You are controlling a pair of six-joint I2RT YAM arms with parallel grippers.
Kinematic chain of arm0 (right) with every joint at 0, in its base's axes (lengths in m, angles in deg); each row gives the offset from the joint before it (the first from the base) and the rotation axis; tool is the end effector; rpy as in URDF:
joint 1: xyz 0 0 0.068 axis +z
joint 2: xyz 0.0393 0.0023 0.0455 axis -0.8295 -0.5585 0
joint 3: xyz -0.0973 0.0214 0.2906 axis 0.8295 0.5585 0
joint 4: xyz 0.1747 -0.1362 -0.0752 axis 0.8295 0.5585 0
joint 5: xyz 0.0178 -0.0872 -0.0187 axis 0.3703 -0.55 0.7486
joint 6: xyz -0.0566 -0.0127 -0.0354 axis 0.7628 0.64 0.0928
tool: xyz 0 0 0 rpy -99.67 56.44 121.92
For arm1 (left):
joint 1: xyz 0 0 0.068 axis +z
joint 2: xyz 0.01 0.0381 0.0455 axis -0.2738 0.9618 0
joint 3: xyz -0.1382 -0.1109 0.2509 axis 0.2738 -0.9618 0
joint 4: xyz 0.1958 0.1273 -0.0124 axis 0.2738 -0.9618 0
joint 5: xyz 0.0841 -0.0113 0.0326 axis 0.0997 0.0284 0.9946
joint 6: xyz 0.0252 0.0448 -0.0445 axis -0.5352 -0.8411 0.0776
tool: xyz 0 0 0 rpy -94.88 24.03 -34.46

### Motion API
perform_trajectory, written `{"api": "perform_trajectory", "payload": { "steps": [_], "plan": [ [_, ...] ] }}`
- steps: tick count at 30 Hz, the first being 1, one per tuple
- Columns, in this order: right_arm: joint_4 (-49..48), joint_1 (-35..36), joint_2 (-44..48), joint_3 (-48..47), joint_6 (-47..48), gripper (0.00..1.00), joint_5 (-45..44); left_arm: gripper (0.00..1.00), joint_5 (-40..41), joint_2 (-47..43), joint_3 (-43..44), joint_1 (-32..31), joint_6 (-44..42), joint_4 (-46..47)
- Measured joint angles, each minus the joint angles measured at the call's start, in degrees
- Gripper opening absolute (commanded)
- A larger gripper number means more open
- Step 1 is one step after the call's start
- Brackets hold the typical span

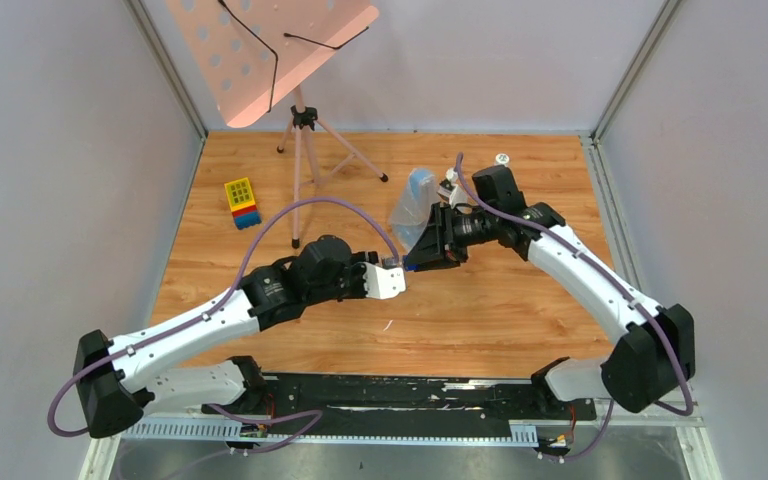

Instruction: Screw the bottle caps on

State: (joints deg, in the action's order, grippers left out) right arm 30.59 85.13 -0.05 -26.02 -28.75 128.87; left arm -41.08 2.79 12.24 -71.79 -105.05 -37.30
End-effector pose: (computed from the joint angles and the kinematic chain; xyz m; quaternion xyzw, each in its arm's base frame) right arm 0.1969 0.1552 0.3486 -0.0909 0.8590 0.4963 0.0866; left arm 0.1115 -0.1639 0.3249 0.6286 0.6189 -0.0815 0.4640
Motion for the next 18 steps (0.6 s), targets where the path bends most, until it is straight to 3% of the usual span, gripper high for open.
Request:
{"api": "perform_trajectory", "payload": {
  "steps": [2, 4, 6, 8, 14, 18],
  "plan": [
    [-0.81, -0.81, -1.77, 1.38, -6.27, 0.07, 2.73, 0.35, 3.15, 0.00, -0.92, -1.36, -0.72, 0.35],
    [-0.85, -1.03, -2.10, 2.03, -9.40, 0.26, 3.43, 0.35, 4.94, -0.02, -1.31, -2.34, -1.27, 0.61],
    [-1.40, -1.09, -1.29, 1.99, -9.31, 0.41, 3.30, 0.35, 6.21, -0.20, -1.33, -2.78, -1.57, 1.29],
    [-2.03, -1.16, 0.37, 1.88, -6.84, 0.51, 2.84, 0.35, 6.73, -0.35, -1.33, -3.02, -1.90, 2.69],
    [-4.20, -1.14, 11.23, 2.49, 10.88, 0.69, 0.52, 0.34, 1.70, 0.48, 0.90, -3.58, -2.49, 4.46],
    [-5.20, -0.98, 22.49, 6.25, 27.78, 0.75, 0.59, 0.35, -5.92, 1.77, 4.07, -0.50, -1.60, 3.06]
  ]
}}
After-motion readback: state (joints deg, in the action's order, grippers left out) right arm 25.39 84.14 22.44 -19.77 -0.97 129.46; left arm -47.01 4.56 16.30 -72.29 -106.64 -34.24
